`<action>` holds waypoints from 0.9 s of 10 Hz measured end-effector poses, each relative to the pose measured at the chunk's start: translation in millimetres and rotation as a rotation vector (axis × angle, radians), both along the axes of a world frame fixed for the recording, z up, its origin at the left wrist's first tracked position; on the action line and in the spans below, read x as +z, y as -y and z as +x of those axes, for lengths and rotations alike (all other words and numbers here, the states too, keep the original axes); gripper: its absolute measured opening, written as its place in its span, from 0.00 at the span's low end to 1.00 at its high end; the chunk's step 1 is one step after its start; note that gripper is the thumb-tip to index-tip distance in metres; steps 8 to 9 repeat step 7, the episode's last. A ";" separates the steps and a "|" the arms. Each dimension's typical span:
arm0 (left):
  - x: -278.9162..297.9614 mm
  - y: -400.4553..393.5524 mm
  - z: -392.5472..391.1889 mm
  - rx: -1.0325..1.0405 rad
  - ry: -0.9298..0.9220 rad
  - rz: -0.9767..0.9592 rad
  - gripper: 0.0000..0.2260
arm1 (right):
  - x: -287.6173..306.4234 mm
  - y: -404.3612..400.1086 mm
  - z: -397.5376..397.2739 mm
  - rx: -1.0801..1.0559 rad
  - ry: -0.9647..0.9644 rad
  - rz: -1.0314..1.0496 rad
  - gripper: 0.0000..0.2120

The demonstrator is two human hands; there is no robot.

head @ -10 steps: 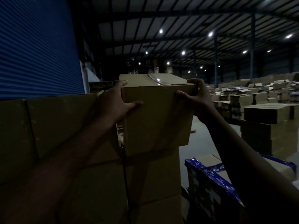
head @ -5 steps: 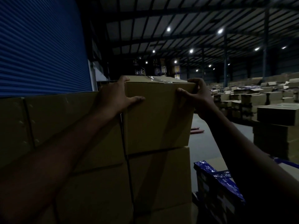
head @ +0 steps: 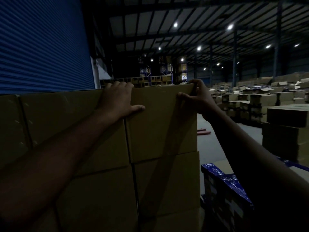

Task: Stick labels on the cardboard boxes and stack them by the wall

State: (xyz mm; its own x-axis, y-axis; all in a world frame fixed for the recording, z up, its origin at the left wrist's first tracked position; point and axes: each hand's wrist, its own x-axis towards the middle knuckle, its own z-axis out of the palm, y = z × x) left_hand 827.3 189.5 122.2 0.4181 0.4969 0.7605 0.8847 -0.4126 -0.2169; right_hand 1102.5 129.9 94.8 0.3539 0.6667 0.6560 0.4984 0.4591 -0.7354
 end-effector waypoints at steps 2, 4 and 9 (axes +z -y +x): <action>-7.4 -0.3 -3.0 -0.038 -0.015 0.097 0.40 | -9.5 -2.4 -6.0 -0.052 -0.004 0.037 0.41; -17.0 3.1 -6.8 -0.058 -0.014 0.143 0.39 | -25.4 0.2 -18.4 -0.318 0.231 0.084 0.36; -43.5 16.5 -18.1 -0.056 -0.005 0.156 0.39 | -47.6 15.2 -51.4 -0.303 0.392 0.079 0.29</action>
